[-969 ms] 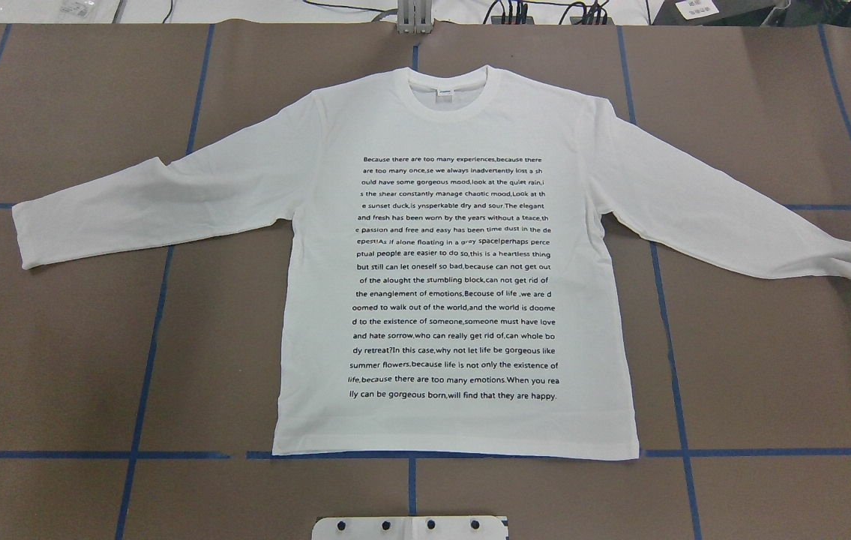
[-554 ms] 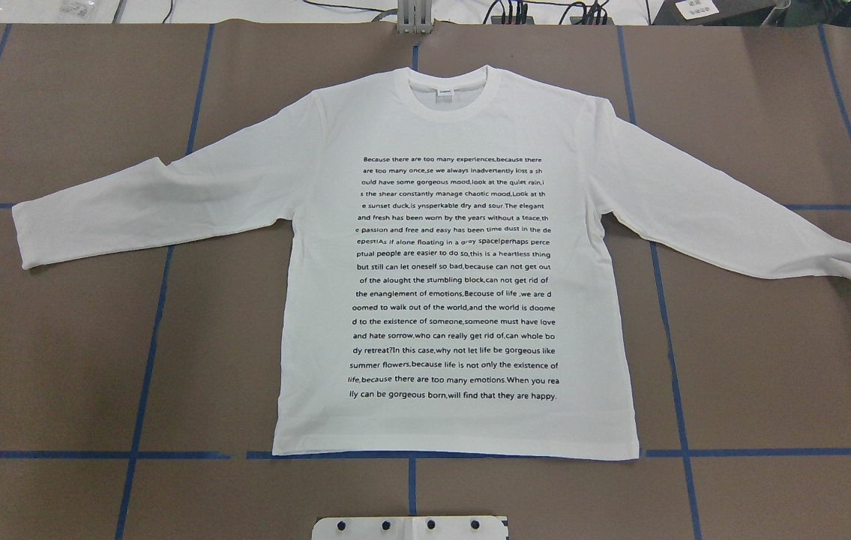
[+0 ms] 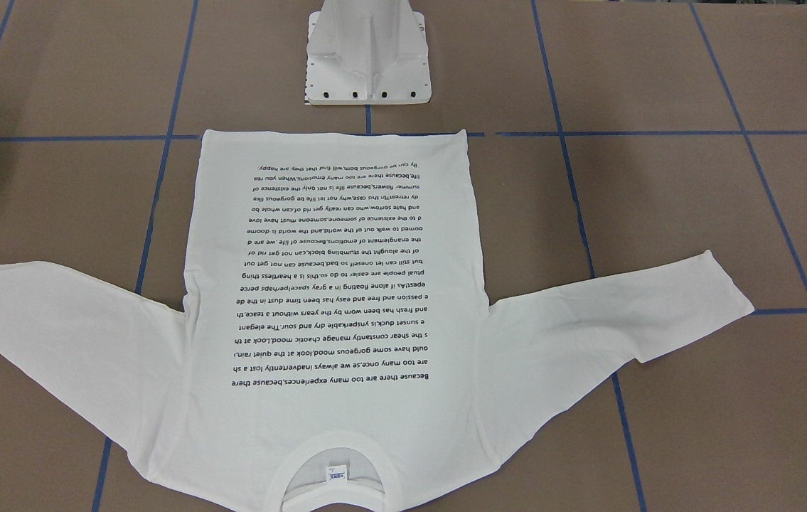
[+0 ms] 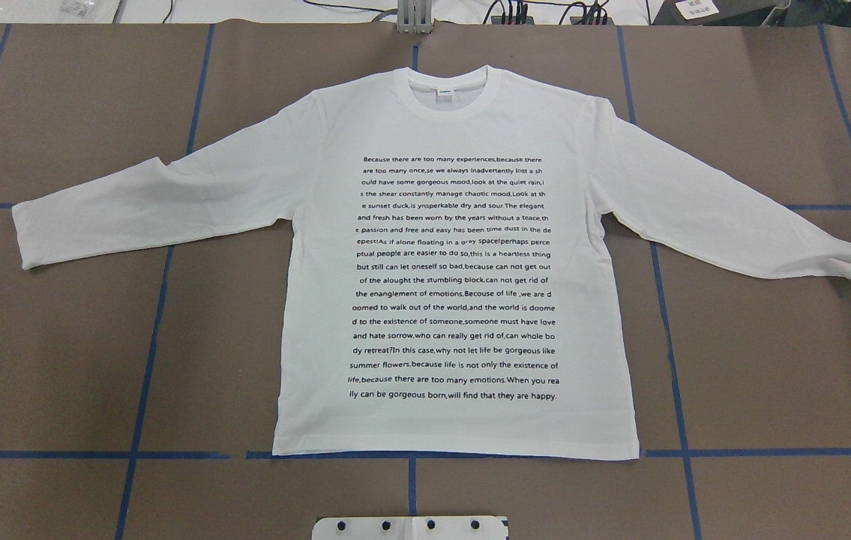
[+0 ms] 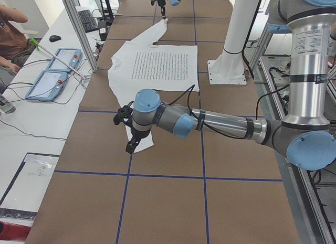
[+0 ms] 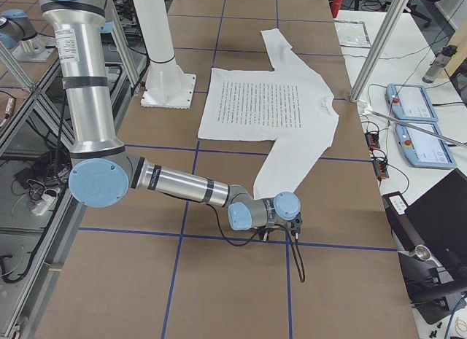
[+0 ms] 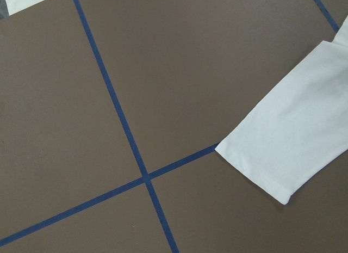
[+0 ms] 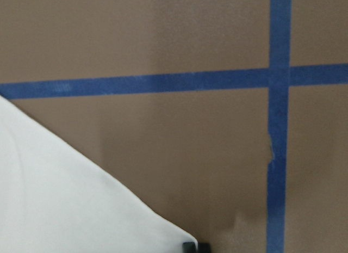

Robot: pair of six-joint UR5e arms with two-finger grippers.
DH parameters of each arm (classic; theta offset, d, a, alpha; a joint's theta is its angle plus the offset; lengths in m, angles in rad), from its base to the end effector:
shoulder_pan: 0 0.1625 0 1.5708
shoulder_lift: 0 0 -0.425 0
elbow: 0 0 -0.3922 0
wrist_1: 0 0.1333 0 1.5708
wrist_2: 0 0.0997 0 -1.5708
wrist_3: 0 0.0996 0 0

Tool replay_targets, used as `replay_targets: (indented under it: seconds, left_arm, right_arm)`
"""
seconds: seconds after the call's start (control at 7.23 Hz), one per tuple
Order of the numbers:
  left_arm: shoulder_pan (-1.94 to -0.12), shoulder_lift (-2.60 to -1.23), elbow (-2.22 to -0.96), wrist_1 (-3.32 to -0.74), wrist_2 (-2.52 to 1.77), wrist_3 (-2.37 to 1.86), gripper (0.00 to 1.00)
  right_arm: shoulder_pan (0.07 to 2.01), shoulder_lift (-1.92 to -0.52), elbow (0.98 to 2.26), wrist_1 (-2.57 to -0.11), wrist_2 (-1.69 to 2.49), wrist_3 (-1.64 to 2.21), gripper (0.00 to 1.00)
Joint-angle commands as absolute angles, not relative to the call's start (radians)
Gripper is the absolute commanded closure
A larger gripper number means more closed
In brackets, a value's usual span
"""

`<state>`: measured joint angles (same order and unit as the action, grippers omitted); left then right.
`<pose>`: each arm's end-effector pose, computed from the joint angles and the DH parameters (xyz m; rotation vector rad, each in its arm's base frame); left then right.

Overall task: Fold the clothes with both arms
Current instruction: 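Grasp the sleeve cuff farthest from the left arm with the right gripper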

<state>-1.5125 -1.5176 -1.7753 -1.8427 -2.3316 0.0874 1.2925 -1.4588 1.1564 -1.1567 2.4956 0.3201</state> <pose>-0.0362 -0.4886 0.5526 0.4145 0.7454 0.2977 -0.0933 -0.5221 0.7501 -0.1733 -0.9132 -0.0129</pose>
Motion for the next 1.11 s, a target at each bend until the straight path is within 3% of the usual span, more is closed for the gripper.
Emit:
replay_targets:
  seconds: [0.0,0.28,0.69,0.97]
  left_arm:
    - [-1.513,-1.517,-1.781,-1.839,-2.332,0.087,0.00]
    - [-1.513,-1.517,-1.790,-1.838,-2.332,0.087,0.00]
    - [-1.513,-1.519,-1.804,-1.838,-2.332,0.086,0.00]
    - [-1.513,-1.517,-1.837,-1.835,-2.332,0.080,0.00]
  right_arm:
    - [1.293,-1.460,1.172,-1.157,2.525,0.321,1.00]
    - [1.317,-1.479,1.239,-1.158,2.601,0.319,1.00]
    - [1.411,-1.560,1.502,-1.207,2.686,0.334,1.00]
    - [1.385,-1.522,1.719,-1.273,2.681,0.642,1.00]
